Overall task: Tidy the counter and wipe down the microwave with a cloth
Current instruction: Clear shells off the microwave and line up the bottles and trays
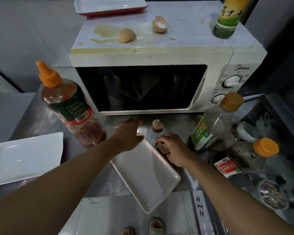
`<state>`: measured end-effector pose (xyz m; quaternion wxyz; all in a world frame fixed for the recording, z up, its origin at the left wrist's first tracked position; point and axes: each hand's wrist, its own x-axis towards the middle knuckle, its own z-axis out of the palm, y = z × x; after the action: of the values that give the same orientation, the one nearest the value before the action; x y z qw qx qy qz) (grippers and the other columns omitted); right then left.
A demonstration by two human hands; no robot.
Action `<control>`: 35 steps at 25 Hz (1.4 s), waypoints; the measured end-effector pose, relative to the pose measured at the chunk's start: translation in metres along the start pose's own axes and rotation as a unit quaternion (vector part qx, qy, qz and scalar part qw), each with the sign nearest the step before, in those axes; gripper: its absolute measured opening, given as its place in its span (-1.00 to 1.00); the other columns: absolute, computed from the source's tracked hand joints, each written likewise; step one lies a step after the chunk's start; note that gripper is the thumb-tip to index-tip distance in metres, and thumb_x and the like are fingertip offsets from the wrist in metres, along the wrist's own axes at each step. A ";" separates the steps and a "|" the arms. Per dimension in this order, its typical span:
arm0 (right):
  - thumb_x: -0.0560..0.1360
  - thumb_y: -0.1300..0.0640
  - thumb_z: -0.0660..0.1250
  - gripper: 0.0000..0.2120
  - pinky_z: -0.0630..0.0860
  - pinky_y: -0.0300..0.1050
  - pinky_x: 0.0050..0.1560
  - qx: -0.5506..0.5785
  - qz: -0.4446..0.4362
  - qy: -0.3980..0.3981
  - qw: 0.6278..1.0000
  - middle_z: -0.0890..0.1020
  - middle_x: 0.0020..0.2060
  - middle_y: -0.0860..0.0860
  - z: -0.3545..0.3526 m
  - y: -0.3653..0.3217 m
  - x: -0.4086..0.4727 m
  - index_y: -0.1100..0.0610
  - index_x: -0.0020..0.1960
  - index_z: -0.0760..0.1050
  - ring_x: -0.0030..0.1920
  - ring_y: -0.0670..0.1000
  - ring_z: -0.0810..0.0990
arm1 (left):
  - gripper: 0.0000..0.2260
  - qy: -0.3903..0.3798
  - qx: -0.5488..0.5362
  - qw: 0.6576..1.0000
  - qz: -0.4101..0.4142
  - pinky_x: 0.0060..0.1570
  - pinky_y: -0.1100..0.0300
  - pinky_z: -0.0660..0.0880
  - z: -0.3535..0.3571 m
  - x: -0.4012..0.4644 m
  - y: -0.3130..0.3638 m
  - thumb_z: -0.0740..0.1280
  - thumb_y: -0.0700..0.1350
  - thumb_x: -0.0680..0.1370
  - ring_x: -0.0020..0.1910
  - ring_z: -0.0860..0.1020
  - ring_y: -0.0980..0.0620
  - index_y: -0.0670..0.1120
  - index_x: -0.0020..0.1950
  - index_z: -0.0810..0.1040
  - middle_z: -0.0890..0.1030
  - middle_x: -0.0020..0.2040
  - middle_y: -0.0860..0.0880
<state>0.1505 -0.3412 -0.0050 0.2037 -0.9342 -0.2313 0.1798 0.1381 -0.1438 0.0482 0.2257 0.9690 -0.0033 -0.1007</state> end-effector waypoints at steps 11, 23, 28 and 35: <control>0.42 0.19 0.43 -0.63 0.50 -0.05 0.10 0.091 0.061 0.094 0.990 0.53 0.12 0.06 -0.016 -0.003 -0.005 0.13 0.16 0.40 0.12 0.07 0.52 | -0.62 -0.008 -0.043 0.999 0.020 0.20 0.14 0.45 0.023 0.035 0.023 0.36 -0.18 0.50 0.19 0.51 -0.06 -0.08 0.30 0.41 0.53 0.23 -0.09; 0.41 0.15 0.45 -0.61 0.47 -0.17 -0.02 0.155 0.103 0.121 0.975 0.58 0.07 0.06 -0.009 0.012 -0.006 0.11 0.17 0.40 0.07 0.07 0.57 | -0.65 0.049 0.027 0.998 -0.020 0.01 0.07 0.51 0.064 0.074 0.042 0.39 -0.20 0.47 0.12 0.51 -0.09 -0.06 0.24 0.48 0.52 0.18 -0.06; 0.42 0.13 0.45 -0.63 0.51 -0.11 0.04 0.155 0.115 0.121 0.974 0.59 0.05 0.05 -0.009 0.012 -0.010 0.12 0.15 0.41 0.06 0.07 0.57 | -0.75 0.038 0.075 0.996 -0.005 -0.04 0.12 0.50 0.065 0.070 0.039 0.41 -0.19 0.46 0.05 0.53 -0.07 -0.09 0.13 0.56 0.52 0.14 -0.08; 0.41 0.15 0.45 -0.66 0.37 -0.27 -0.12 0.172 0.112 0.147 0.968 0.62 0.00 0.04 -0.025 -0.012 -0.018 0.13 0.14 0.44 -0.02 0.04 0.59 | -0.70 0.020 0.090 0.996 -0.002 0.05 0.05 0.55 0.016 0.039 0.039 0.39 -0.08 0.48 0.10 0.55 -0.08 -0.08 0.19 0.50 0.57 0.11 -0.06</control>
<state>0.1420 -0.3480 0.0264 0.3713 -0.9213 -0.0588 0.0997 0.1750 -0.1883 0.0435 0.1378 0.9871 -0.0058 -0.0812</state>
